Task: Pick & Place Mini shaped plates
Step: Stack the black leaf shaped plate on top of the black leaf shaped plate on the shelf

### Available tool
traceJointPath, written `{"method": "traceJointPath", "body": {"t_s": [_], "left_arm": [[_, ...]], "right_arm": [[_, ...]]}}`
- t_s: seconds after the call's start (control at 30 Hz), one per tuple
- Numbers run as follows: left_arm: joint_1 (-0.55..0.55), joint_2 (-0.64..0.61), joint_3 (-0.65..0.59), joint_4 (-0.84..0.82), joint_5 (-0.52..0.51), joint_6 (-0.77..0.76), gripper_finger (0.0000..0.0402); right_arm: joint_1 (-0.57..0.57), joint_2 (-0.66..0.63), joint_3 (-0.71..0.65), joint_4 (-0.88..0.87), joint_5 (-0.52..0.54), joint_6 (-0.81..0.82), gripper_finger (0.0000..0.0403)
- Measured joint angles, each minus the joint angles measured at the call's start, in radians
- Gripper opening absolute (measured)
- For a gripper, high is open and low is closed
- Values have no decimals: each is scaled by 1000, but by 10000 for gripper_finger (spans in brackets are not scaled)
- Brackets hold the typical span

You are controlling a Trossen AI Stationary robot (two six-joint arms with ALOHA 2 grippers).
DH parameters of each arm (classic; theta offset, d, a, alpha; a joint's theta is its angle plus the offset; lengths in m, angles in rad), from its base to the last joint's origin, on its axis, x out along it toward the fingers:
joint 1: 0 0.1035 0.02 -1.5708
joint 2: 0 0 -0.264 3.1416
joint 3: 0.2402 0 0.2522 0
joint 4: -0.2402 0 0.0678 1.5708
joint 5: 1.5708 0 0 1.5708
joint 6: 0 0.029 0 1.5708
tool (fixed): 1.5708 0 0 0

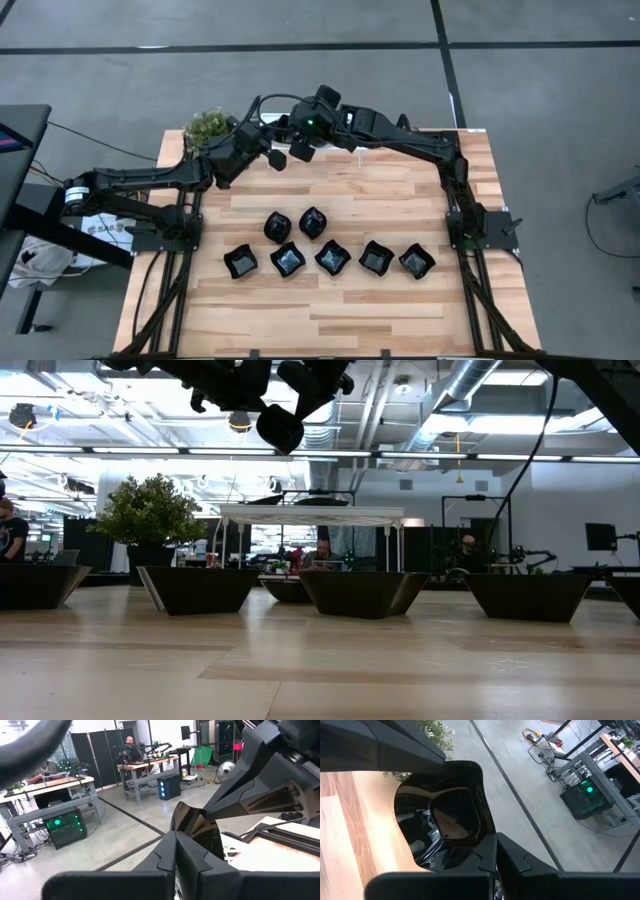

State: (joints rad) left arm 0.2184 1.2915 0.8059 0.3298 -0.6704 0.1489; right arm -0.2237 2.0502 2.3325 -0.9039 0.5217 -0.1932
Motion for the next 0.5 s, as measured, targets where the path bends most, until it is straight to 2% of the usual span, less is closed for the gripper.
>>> {"method": "traceJointPath", "body": {"t_s": [0.5], "left_arm": [[0,-1,0,-1,8,0,4]], "right_arm": [[1,0,0,6,-23,0,0]]}}
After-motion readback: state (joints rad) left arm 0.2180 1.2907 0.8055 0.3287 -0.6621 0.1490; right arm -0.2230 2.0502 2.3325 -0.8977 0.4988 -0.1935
